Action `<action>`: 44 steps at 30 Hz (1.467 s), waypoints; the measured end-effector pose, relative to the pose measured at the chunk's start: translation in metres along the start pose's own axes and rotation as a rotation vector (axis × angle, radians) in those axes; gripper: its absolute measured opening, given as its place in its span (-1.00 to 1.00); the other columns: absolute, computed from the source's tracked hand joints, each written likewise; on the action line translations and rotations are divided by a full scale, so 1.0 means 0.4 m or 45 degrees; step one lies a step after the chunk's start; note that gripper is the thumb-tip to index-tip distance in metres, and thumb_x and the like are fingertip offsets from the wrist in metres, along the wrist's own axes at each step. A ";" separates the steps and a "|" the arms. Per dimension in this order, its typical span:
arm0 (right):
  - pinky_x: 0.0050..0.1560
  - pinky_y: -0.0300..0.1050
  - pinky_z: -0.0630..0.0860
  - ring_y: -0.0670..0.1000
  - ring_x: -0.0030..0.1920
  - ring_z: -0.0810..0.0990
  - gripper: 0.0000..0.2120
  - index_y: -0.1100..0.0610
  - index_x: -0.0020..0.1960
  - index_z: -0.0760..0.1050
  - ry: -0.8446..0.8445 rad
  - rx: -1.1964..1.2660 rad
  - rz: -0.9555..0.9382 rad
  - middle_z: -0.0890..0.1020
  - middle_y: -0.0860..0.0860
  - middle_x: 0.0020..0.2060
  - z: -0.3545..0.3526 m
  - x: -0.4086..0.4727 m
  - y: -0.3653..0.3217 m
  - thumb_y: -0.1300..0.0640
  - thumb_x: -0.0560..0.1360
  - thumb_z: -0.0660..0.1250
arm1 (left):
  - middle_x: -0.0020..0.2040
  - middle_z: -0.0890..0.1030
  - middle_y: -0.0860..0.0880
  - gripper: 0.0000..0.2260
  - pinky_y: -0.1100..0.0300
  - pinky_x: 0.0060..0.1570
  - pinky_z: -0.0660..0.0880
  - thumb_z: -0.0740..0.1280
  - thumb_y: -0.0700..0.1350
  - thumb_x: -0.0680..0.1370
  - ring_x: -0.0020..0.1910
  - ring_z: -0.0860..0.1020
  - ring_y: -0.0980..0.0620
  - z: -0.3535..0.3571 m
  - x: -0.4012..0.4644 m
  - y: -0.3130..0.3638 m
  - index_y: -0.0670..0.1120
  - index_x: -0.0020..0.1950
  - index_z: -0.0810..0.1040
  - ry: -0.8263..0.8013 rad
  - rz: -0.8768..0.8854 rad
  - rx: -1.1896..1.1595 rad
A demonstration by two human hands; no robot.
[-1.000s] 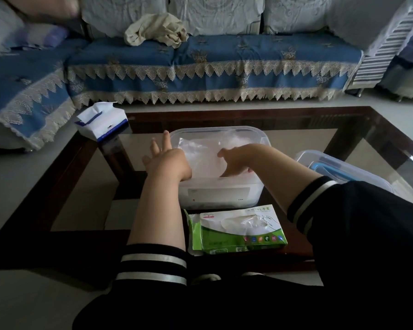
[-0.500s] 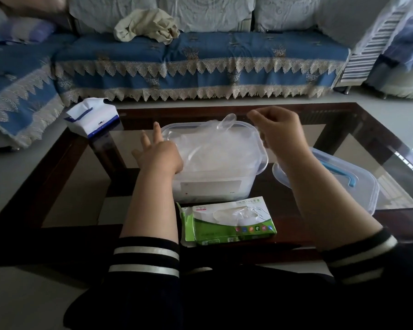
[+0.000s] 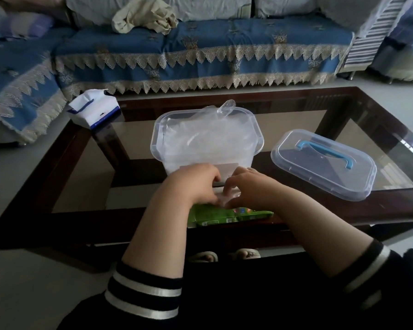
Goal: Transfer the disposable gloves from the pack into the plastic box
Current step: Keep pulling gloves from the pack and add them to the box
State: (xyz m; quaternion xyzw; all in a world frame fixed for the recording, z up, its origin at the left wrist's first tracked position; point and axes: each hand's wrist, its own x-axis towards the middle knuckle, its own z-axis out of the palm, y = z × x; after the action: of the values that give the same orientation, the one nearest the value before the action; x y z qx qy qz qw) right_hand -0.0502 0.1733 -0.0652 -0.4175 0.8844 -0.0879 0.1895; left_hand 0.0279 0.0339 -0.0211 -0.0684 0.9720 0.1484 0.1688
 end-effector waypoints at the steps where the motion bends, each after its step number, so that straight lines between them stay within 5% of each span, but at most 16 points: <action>1: 0.21 -0.08 0.35 0.06 0.23 0.37 -0.71 -0.07 0.14 0.58 -0.010 0.022 0.016 0.44 0.02 0.16 0.003 0.004 0.004 -0.09 0.44 0.42 | 0.29 0.53 0.00 -0.43 0.06 0.22 0.47 0.51 0.08 0.41 0.21 0.51 -0.03 0.017 0.015 -0.001 -0.05 0.36 0.47 -0.053 -0.005 0.055; 4: 0.18 -0.05 0.42 0.05 0.15 0.45 -0.80 -0.01 0.05 0.65 0.063 0.128 0.060 0.49 0.02 0.11 0.009 0.012 0.004 -0.04 0.48 0.38 | 0.41 0.44 -0.02 -0.28 0.09 0.26 0.42 0.54 0.05 0.39 0.32 0.45 -0.07 0.061 0.065 -0.010 -0.05 0.47 0.34 -0.144 -0.019 0.020; 10: -0.01 -0.10 0.47 0.01 -0.08 0.56 -0.88 0.08 -0.07 0.67 0.163 0.342 0.050 0.63 0.00 -0.09 0.001 0.014 0.015 0.06 0.46 0.43 | 0.29 0.53 -0.08 -0.40 -0.02 0.19 0.49 0.57 -0.05 0.37 0.24 0.51 -0.13 0.088 0.099 -0.002 -0.04 0.35 0.44 -0.136 -0.029 0.042; 14: -0.18 -0.22 0.49 -0.15 -0.30 0.54 -0.93 0.06 -0.21 0.62 0.382 0.816 -0.051 0.62 -0.14 -0.36 -0.034 -0.015 0.012 0.15 0.45 0.46 | 0.28 0.54 -0.10 -0.39 -0.01 0.20 0.50 0.54 -0.02 0.41 0.21 0.53 -0.12 0.089 0.107 0.001 -0.08 0.40 0.42 -0.213 -0.059 0.116; 18: -0.12 -0.22 0.54 -0.10 -0.25 0.58 -0.97 0.18 -0.11 0.54 0.820 1.534 -0.315 0.63 0.01 -0.27 -0.083 -0.047 -0.005 0.25 0.51 0.33 | 0.34 0.47 -0.07 -0.45 0.09 0.25 0.41 0.47 0.01 0.48 0.27 0.46 -0.08 0.080 0.097 0.005 -0.13 0.41 0.40 -0.281 -0.026 0.143; 20: -0.12 -0.24 0.55 -0.12 -0.25 0.60 -0.91 0.22 -0.04 0.53 1.000 1.512 -0.377 0.64 0.01 -0.26 -0.094 -0.050 -0.008 0.33 0.55 0.27 | 0.35 0.47 -0.05 -0.49 0.19 0.16 0.39 0.46 -0.04 0.50 0.27 0.46 -0.05 0.054 0.083 0.006 -0.09 0.40 0.41 -0.255 0.019 -0.003; 22: -0.16 -0.30 0.52 -0.16 -0.28 0.58 -0.82 0.14 -0.01 0.55 1.096 1.422 -0.399 0.65 -0.10 -0.29 -0.094 -0.046 -0.008 0.36 0.56 0.24 | 0.20 0.58 0.00 -0.76 0.29 -0.09 0.40 0.41 -0.10 0.53 0.06 0.55 0.04 0.021 0.067 -0.004 0.00 0.18 0.56 -0.104 0.044 -0.178; 24: -0.17 -0.34 0.48 -0.22 -0.28 0.54 -0.75 0.01 -0.01 0.55 1.170 1.323 -0.395 0.64 -0.19 -0.30 -0.093 -0.042 -0.010 0.34 0.56 0.26 | 0.01 0.60 0.07 -0.82 0.34 -0.30 0.37 0.32 -0.22 0.57 -0.17 0.54 0.17 -0.019 0.041 -0.019 0.09 -0.04 0.57 0.113 0.000 -0.421; 27: -0.09 -0.27 0.49 -0.16 -0.15 0.57 -0.74 -0.07 0.03 0.55 1.285 1.197 -0.397 0.66 -0.05 -0.12 -0.093 -0.039 -0.011 0.29 0.54 0.29 | -0.02 0.65 -0.02 -0.84 0.32 -0.33 0.52 0.20 -0.14 0.66 -0.27 0.63 0.16 -0.070 -0.015 -0.024 -0.04 0.02 0.57 0.567 0.005 -0.992; 29: -0.08 -0.11 0.54 0.03 -0.08 0.60 -0.74 -0.10 0.05 0.55 1.355 1.098 -0.400 0.65 0.11 -0.06 -0.092 -0.035 -0.010 0.25 0.53 0.31 | -0.09 0.70 -0.11 -0.58 0.20 -0.20 0.62 0.00 0.10 0.67 -0.21 0.69 0.05 -0.094 -0.041 -0.016 -0.11 0.04 0.57 0.720 0.103 -1.345; 31: -0.06 -0.03 0.53 0.09 -0.07 0.58 -0.75 -0.05 0.08 0.56 1.395 1.035 -0.372 0.63 0.16 -0.06 -0.089 -0.031 -0.008 0.26 0.52 0.33 | -0.12 0.71 -0.14 -0.36 0.14 -0.12 0.64 -0.17 0.27 0.60 -0.13 0.70 -0.04 -0.106 -0.048 -0.016 -0.12 0.09 0.56 0.665 0.168 -1.525; 34: -0.12 -0.09 0.54 -0.01 -0.10 0.55 -0.77 0.01 0.14 0.55 1.428 0.934 -0.327 0.60 0.08 -0.06 -0.089 -0.023 -0.006 0.23 0.53 0.33 | -0.14 0.72 -0.12 -0.39 0.20 -0.10 0.61 0.04 0.33 0.45 -0.12 0.70 -0.03 -0.113 -0.049 -0.012 -0.10 0.22 0.48 0.634 0.242 -1.442; 37: -0.20 -0.19 0.49 -0.10 -0.16 0.51 -0.78 0.04 0.15 0.60 1.456 0.832 -0.264 0.58 -0.01 -0.08 -0.088 -0.014 -0.008 0.17 0.53 0.32 | -0.12 0.72 -0.05 -0.64 0.23 -0.07 0.60 0.37 -0.05 0.53 -0.12 0.69 0.03 -0.106 -0.034 -0.002 -0.04 0.29 0.38 0.785 0.290 -1.364; 42: -0.08 -0.29 0.51 -0.21 -0.09 0.52 -0.69 0.00 0.21 0.49 1.259 0.907 -0.226 0.55 -0.18 -0.05 -0.118 -0.011 -0.007 -0.10 0.53 0.29 | -0.07 0.70 0.08 -0.74 0.27 -0.18 0.55 0.24 -0.32 0.61 -0.18 0.61 0.14 -0.117 -0.002 0.001 0.03 0.15 0.41 0.872 0.410 -1.125; 44: 0.06 -0.19 0.54 -0.15 0.07 0.56 -0.44 -0.01 0.27 0.40 1.129 1.087 -0.260 0.58 -0.07 0.12 -0.150 -0.011 0.001 -0.37 0.45 0.18 | -0.05 0.69 0.10 -0.74 0.28 -0.23 0.51 0.21 -0.36 0.61 -0.20 0.57 0.15 -0.130 0.005 0.000 0.01 0.08 0.48 0.817 0.452 -1.064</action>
State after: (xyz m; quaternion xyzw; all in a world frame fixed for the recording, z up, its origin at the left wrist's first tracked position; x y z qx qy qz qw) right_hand -0.0725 0.1767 -0.0094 -0.3111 0.7215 -0.6161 -0.0548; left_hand 0.0102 0.0175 0.0249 -0.0066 0.8298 0.5191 -0.2048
